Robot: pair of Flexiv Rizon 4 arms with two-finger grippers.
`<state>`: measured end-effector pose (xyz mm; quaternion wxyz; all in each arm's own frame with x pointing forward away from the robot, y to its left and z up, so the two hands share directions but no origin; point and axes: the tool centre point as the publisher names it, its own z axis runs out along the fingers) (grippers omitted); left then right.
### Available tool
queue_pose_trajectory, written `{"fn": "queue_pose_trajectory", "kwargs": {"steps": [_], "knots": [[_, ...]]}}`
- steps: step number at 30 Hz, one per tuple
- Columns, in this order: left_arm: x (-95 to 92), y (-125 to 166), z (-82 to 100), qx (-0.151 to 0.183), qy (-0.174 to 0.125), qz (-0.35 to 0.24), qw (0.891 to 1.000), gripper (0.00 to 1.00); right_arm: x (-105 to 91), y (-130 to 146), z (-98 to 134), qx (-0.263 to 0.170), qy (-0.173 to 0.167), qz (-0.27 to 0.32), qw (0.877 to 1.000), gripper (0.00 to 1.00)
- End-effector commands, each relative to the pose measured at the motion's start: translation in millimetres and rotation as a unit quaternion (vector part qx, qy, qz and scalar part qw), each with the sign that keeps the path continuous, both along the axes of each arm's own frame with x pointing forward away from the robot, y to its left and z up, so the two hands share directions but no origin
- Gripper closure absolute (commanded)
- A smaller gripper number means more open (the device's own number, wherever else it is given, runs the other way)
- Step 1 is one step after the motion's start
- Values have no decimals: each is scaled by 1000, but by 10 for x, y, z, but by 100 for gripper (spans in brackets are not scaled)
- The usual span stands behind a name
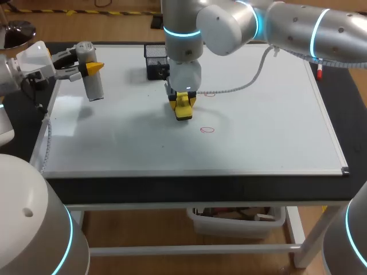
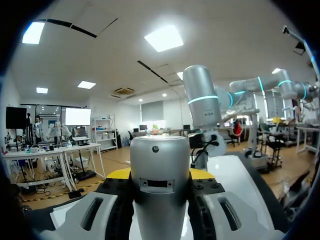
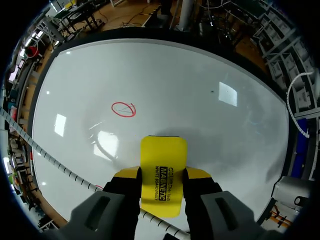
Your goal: Pick up the inspection probe, press it on each red-marked spot on the whiteboard one by one, put down the probe, pick up the eraser, and wipe off all the red marks.
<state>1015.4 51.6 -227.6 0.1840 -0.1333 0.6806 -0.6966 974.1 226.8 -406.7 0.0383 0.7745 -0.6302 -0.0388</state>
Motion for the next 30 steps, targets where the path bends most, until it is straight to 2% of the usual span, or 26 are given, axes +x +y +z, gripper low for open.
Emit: {"fn": "queue_pose_trajectory", "kwargs": {"steps": [1,9,17,30], "knots": [[-4,-11,3,0,-2,2,1000,100,100,121,-92,-6,9,4,1000,100],[-4,-11,3,0,-2,2,1000,100,58,188,-170,2,13,12,1000,100],[-4,-11,3,0,-2,2,1000,100,-2,144,-280,-2,23,11,1000,100],[-4,-11,3,0,-2,2,1000,100,-142,-165,-298,-25,22,-19,999,100]]}}
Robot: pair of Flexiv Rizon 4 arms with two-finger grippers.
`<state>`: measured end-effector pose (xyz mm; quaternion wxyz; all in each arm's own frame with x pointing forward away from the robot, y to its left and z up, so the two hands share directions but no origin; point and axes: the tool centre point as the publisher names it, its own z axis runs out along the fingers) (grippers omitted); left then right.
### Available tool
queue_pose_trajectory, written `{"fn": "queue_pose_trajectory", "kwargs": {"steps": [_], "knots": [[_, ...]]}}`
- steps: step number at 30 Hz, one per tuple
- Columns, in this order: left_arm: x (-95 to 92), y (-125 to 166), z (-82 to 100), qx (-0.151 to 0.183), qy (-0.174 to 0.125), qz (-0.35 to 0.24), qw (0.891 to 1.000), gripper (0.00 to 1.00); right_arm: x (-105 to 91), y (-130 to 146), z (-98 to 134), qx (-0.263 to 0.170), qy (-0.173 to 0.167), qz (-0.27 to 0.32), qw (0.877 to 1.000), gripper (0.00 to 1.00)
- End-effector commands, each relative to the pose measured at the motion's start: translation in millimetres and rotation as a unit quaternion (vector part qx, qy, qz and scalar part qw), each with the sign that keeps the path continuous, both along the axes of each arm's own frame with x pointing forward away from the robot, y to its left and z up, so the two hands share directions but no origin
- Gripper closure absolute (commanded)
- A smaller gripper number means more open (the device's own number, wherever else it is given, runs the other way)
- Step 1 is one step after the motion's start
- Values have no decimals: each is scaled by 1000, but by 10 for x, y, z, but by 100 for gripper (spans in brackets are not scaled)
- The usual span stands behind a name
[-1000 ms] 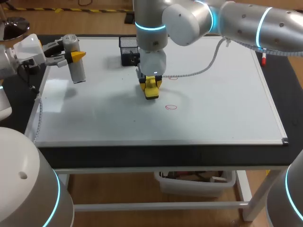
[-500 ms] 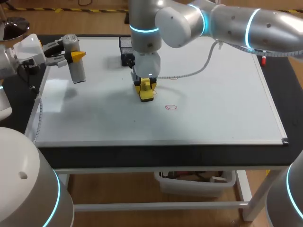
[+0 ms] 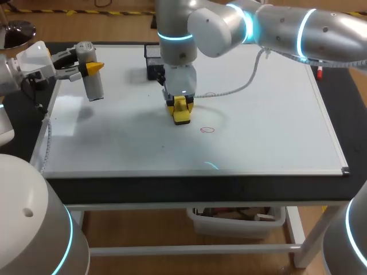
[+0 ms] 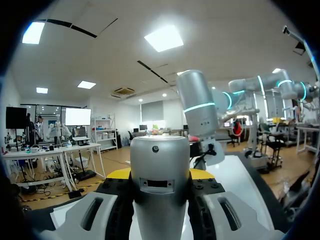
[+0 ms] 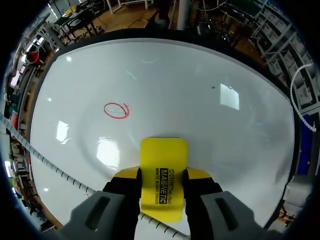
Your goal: Pick up the inspection probe, press it on each red-marked spot on the whiteboard one by one, put down the probe, pick up the eraser, and wipe off all the red marks.
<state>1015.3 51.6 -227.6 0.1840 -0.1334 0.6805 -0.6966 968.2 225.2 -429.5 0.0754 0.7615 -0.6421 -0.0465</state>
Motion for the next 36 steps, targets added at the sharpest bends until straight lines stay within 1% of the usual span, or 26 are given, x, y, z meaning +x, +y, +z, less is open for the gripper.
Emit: {"fn": "queue_pose_trajectory", "kwargs": {"steps": [1,10,16,19,24,29,36], "knots": [[-4,-10,3,0,-2,2,1000,100,-94,-177,-74,-1,-7,-5,1000,100],[-4,-10,3,0,-2,2,1000,100,-152,-408,-79,-9,-8,-26,1000,100],[-4,-10,3,0,-2,2,1000,100,-143,-524,-39,-9,-13,-41,999,100],[-4,-10,3,0,-2,2,1000,100,-122,-549,22,-7,-20,-45,999,100],[-4,-10,3,0,-2,2,1000,100,-57,-573,227,0,-40,-50,998,100],[-4,-10,3,0,-2,2,1000,100,13,-625,352,3,-50,-59,997,100],[-4,-10,3,0,-2,2,1000,100,73,-851,392,38,-36,-95,994,100]]}}
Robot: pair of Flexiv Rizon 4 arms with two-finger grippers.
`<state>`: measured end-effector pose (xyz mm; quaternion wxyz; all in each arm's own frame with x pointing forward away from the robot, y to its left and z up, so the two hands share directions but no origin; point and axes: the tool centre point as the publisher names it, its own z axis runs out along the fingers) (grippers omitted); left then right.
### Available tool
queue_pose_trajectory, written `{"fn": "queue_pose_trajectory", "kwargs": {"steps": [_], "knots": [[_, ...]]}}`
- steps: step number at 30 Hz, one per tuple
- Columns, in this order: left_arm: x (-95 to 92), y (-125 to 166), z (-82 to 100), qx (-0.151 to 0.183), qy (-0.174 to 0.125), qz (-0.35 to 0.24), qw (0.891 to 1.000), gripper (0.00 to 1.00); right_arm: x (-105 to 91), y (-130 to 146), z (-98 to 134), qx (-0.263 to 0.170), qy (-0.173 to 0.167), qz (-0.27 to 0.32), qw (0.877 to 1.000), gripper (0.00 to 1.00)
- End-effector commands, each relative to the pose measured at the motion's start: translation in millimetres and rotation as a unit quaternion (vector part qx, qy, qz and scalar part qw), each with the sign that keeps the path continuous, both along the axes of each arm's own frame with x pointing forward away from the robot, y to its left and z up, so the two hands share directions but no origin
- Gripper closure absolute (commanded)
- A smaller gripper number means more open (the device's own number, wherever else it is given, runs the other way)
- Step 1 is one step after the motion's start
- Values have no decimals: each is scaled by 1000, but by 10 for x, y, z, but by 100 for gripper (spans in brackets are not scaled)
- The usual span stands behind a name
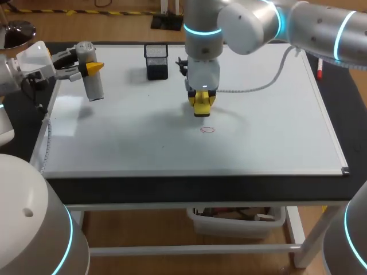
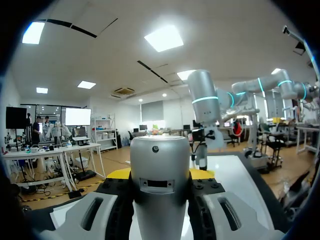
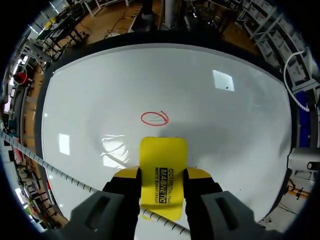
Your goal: Pick up the inspection probe, press it on each red-marked spot on the whiteboard one by one, put down the probe, pick up the eraser, and wipe off all the red marks.
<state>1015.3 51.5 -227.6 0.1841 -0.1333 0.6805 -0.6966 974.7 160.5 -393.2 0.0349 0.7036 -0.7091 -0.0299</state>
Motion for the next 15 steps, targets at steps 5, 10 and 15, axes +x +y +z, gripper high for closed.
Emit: {"fn": "queue_pose_trajectory", "kwargs": {"steps": [5,10,15], "knots": [[-4,-10,3,0,-2,2,1000,100,11,-531,48,26,14,-42,999,100],[-4,-10,3,0,-2,2,1000,100,-42,-938,60,14,19,-84,996,100],[-4,-10,3,0,-2,2,1000,100,-128,-1276,87,-2,21,-114,993,100]]}}
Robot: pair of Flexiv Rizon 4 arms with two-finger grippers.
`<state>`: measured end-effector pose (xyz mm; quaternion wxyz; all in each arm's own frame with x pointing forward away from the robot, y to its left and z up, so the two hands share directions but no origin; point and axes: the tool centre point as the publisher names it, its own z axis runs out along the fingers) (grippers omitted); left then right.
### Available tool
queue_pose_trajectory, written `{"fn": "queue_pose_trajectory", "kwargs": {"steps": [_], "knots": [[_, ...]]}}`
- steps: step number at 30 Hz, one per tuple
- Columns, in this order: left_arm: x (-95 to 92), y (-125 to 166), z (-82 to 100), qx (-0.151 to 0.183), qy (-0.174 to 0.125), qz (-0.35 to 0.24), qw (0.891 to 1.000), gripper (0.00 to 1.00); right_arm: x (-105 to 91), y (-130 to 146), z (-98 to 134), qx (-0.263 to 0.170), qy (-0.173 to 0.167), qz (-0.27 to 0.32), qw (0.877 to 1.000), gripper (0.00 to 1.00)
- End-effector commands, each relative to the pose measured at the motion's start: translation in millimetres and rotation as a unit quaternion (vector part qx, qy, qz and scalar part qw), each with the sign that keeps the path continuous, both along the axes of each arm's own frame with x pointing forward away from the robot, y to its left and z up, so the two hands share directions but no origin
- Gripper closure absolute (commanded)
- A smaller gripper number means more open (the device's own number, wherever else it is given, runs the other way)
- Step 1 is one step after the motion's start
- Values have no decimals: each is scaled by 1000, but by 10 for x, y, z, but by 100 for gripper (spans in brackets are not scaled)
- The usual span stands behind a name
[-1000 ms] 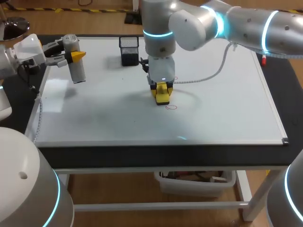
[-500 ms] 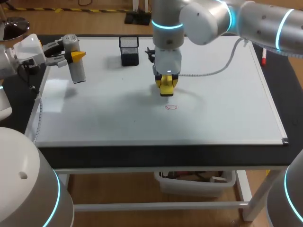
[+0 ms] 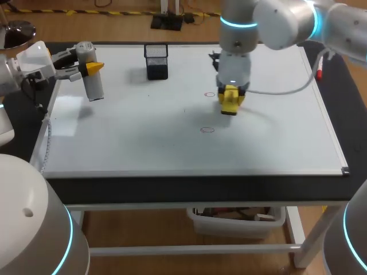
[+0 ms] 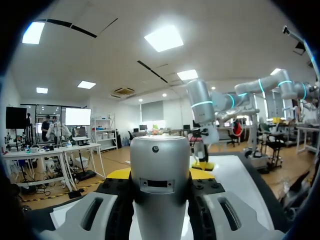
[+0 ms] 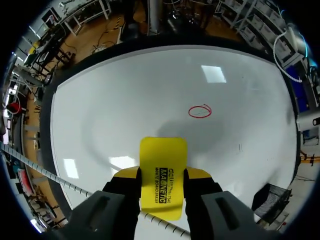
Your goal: Pick up the inspection probe, press it on each red-marked spot on the whiteboard one by one, put down the probe, pick up the eraser, and wipe off all the red marks.
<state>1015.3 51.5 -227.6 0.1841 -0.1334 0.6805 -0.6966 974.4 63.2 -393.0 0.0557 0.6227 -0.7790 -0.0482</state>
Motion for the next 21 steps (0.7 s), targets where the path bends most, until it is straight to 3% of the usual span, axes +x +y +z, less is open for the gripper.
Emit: {"fn": "queue_pose_trajectory", "kwargs": {"steps": [1,9,21], "knots": [[-4,-10,3,0,-2,2,1000,100,-139,-359,92,0,-7,-10,1000,100],[-4,-10,3,0,-2,2,1000,100,-203,-804,126,-17,-1,-47,999,100],[-4,-10,3,0,-2,2,1000,100,-203,-804,126,-17,-1,-47,999,100]]}}
